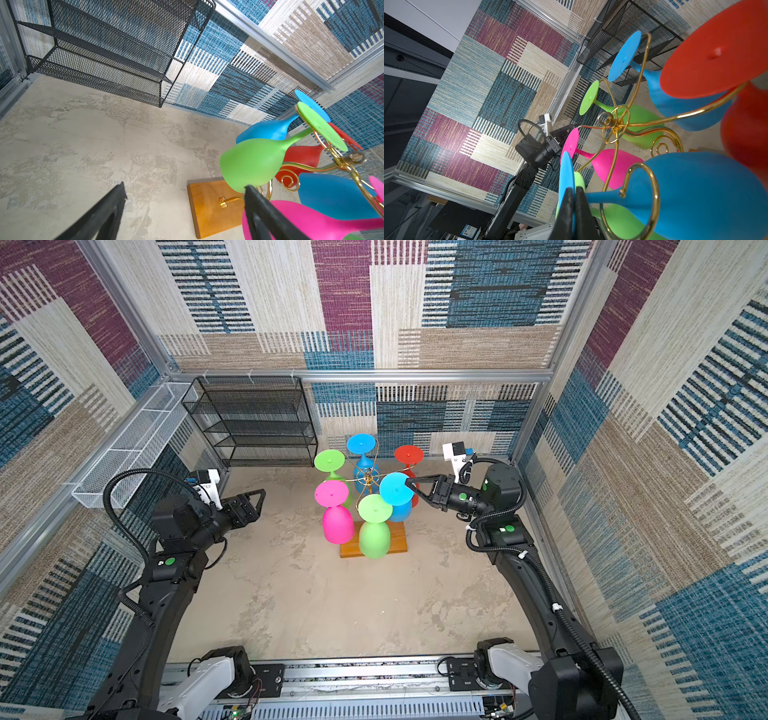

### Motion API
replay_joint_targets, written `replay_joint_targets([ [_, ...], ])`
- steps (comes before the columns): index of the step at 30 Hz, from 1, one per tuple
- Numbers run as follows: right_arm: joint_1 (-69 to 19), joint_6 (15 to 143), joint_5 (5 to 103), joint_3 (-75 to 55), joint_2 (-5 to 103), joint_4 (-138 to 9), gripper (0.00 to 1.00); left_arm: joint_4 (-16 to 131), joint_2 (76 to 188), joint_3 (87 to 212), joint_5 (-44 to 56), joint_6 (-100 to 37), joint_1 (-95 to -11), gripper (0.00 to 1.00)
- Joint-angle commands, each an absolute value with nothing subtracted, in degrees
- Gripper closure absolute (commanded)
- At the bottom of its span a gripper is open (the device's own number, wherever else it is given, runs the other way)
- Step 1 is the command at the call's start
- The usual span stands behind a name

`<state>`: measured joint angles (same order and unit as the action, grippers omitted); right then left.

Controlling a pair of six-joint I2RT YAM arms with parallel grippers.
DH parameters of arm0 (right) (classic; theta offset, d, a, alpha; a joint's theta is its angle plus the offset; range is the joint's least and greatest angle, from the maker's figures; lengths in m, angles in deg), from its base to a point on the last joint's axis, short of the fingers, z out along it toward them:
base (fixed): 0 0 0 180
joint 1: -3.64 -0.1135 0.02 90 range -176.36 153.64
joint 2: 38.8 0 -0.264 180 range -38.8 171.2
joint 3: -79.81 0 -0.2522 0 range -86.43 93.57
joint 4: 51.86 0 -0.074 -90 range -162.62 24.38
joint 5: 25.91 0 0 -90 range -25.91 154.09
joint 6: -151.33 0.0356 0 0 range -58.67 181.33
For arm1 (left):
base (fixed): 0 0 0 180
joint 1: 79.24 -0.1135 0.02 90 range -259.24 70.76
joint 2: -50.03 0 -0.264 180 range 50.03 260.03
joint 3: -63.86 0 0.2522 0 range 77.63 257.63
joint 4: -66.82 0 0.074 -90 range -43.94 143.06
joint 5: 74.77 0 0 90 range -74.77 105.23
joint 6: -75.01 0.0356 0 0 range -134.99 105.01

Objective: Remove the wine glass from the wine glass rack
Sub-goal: 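Close the right gripper on the blue glass's foot while the left arm waits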

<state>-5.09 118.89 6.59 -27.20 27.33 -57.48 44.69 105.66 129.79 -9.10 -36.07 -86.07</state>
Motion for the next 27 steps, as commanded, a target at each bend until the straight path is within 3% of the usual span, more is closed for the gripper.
replay_joint_targets([
  [1,-5.4,119.0,8.3,-26.2,28.1,-53.9,1.00,46.7,105.2,129.6,-9.7,-37.4,-86.1,0.09],
  [12,-5.4,119.7,12.7,-24.5,32.2,-49.5,1.00,46.6,104.7,129.6,-9.3,-37.1,-86.1,0.09],
  [27,-4.2,114.3,18.8,-23.2,31.1,-55.2,1.00,46.7,104.6,129.5,-9.2,-36.8,-86.1,0.09],
])
